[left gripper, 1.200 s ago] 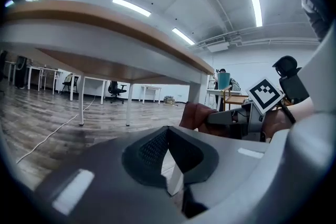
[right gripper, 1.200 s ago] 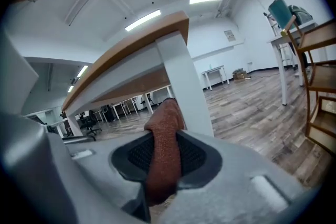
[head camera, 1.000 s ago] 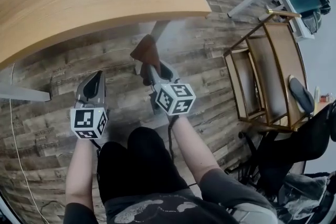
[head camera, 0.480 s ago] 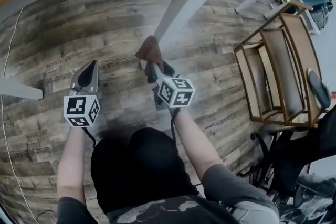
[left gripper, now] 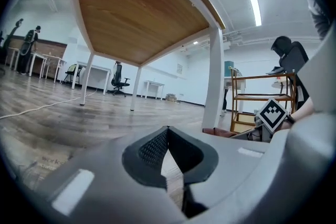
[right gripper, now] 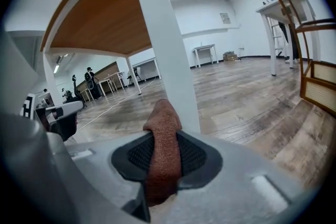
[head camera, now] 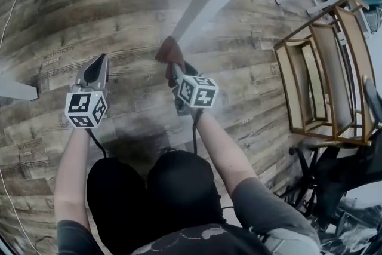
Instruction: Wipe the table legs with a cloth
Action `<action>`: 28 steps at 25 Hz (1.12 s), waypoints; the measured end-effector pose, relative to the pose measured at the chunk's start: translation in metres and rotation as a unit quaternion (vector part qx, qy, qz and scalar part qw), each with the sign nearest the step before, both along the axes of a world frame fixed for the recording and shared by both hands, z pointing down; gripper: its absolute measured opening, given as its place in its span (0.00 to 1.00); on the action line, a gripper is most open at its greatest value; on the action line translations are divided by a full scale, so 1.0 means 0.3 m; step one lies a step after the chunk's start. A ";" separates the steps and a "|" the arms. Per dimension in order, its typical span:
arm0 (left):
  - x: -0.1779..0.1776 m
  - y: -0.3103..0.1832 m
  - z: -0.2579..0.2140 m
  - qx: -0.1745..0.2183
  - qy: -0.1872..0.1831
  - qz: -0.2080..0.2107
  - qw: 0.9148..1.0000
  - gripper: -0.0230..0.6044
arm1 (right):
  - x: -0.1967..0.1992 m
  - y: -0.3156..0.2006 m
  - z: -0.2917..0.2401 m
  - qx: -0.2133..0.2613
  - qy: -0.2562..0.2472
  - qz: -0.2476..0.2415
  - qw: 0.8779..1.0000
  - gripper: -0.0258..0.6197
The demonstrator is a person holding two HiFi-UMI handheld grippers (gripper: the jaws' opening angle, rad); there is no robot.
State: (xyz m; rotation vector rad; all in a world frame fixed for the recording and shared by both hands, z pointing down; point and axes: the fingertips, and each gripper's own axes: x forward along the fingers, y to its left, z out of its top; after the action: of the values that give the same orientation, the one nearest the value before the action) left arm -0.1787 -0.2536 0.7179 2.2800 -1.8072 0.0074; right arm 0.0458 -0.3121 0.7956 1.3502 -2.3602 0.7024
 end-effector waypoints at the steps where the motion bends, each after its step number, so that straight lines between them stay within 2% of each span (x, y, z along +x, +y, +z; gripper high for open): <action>1: -0.001 0.000 0.029 -0.006 0.001 -0.001 1.000 0.07 | -0.005 -0.001 0.037 -0.007 0.007 -0.002 1.000 0.17; 6: -0.002 0.007 0.166 -0.042 -0.008 0.004 0.999 0.07 | -0.029 -0.006 0.220 -0.047 0.048 -0.017 0.998 0.17; 10: -0.001 0.023 0.229 -0.056 -0.019 0.004 0.998 0.07 | -0.031 0.027 0.350 -0.112 0.047 -0.005 0.993 0.17; 13: 0.000 0.032 0.244 -0.057 -0.023 0.003 0.998 0.07 | -0.039 0.038 0.378 -0.110 0.067 -0.018 0.991 0.17; 17: -0.008 0.028 0.232 -0.050 -0.031 0.006 0.998 0.07 | -0.033 0.043 0.376 -0.110 0.058 -0.016 0.992 0.17; 20: -0.053 0.025 0.236 -0.046 -0.036 -0.015 0.998 0.07 | -0.036 0.081 0.325 -0.084 0.057 -0.050 0.994 0.17; 23: -0.142 0.034 0.219 -0.042 -0.037 -0.062 0.997 0.07 | -0.019 0.144 0.226 -0.045 0.052 -0.080 0.994 0.17; 25: -0.171 0.026 0.148 -0.028 -0.042 -0.080 0.996 0.07 | 0.022 0.156 0.121 -0.014 0.044 -0.072 0.996 0.17; 28: -0.105 -0.009 -0.033 0.013 -0.055 -0.060 0.997 0.07 | 0.110 0.140 -0.122 0.052 0.020 -0.038 0.998 0.17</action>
State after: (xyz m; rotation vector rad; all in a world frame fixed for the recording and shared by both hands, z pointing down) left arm -0.2103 -0.2565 0.7079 2.2258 -2.0080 0.0912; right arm 0.0787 -0.2699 0.7590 1.2957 -2.4312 0.5337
